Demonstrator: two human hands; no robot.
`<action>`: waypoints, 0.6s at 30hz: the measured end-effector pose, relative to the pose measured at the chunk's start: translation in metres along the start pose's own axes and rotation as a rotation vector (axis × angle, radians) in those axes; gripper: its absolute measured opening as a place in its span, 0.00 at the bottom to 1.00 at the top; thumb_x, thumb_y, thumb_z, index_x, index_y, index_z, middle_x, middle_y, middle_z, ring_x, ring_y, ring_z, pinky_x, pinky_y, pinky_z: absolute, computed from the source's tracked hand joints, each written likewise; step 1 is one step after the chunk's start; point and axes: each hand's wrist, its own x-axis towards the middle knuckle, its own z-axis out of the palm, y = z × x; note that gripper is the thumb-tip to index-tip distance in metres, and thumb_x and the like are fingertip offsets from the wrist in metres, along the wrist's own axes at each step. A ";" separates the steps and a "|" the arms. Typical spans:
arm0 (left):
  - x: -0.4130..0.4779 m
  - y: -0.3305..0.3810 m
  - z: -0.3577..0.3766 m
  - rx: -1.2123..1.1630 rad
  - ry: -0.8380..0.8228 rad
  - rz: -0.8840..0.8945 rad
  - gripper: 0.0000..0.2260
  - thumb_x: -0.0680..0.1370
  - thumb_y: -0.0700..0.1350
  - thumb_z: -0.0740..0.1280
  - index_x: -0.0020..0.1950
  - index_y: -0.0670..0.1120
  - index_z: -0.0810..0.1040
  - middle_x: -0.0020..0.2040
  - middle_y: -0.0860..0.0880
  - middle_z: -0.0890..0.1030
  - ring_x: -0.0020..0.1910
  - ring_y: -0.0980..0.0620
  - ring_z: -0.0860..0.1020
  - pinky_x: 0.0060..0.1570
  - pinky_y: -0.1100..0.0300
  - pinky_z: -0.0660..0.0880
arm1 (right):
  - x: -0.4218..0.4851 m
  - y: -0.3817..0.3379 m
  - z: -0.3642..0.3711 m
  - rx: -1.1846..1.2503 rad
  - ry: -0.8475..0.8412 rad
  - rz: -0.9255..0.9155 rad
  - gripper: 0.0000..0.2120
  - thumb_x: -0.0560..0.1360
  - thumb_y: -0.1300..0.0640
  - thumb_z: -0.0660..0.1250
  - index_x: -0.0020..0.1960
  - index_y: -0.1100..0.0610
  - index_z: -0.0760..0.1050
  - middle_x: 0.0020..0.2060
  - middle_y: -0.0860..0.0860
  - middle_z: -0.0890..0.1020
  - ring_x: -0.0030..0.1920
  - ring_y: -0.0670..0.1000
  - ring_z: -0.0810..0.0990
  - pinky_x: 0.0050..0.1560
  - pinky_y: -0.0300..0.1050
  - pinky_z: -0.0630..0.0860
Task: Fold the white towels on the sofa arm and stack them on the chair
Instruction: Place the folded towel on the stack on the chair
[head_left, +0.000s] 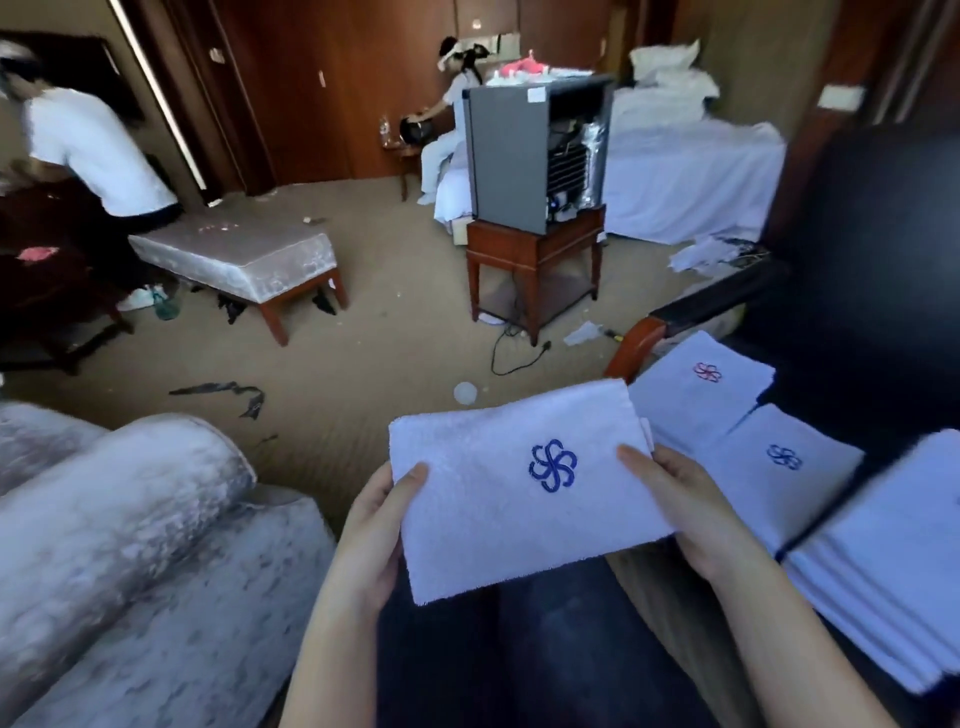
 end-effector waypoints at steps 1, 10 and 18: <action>0.003 -0.001 0.013 0.001 -0.039 -0.003 0.14 0.78 0.52 0.66 0.62 0.51 0.79 0.58 0.48 0.83 0.58 0.46 0.81 0.60 0.43 0.75 | -0.007 0.002 -0.011 0.012 0.053 -0.002 0.13 0.76 0.49 0.68 0.54 0.57 0.81 0.47 0.52 0.86 0.47 0.52 0.85 0.47 0.46 0.78; 0.016 -0.016 0.106 0.039 -0.282 -0.117 0.16 0.75 0.54 0.69 0.62 0.54 0.78 0.57 0.52 0.83 0.56 0.50 0.82 0.59 0.47 0.76 | -0.068 0.017 -0.094 0.070 0.387 0.039 0.14 0.77 0.50 0.67 0.53 0.61 0.80 0.46 0.55 0.86 0.47 0.57 0.85 0.53 0.56 0.80; 0.029 -0.036 0.159 0.064 -0.414 -0.211 0.12 0.78 0.49 0.68 0.61 0.52 0.79 0.56 0.51 0.84 0.56 0.50 0.82 0.60 0.47 0.75 | -0.092 0.035 -0.131 0.071 0.508 0.097 0.18 0.76 0.46 0.67 0.51 0.62 0.79 0.47 0.56 0.85 0.49 0.59 0.84 0.60 0.63 0.76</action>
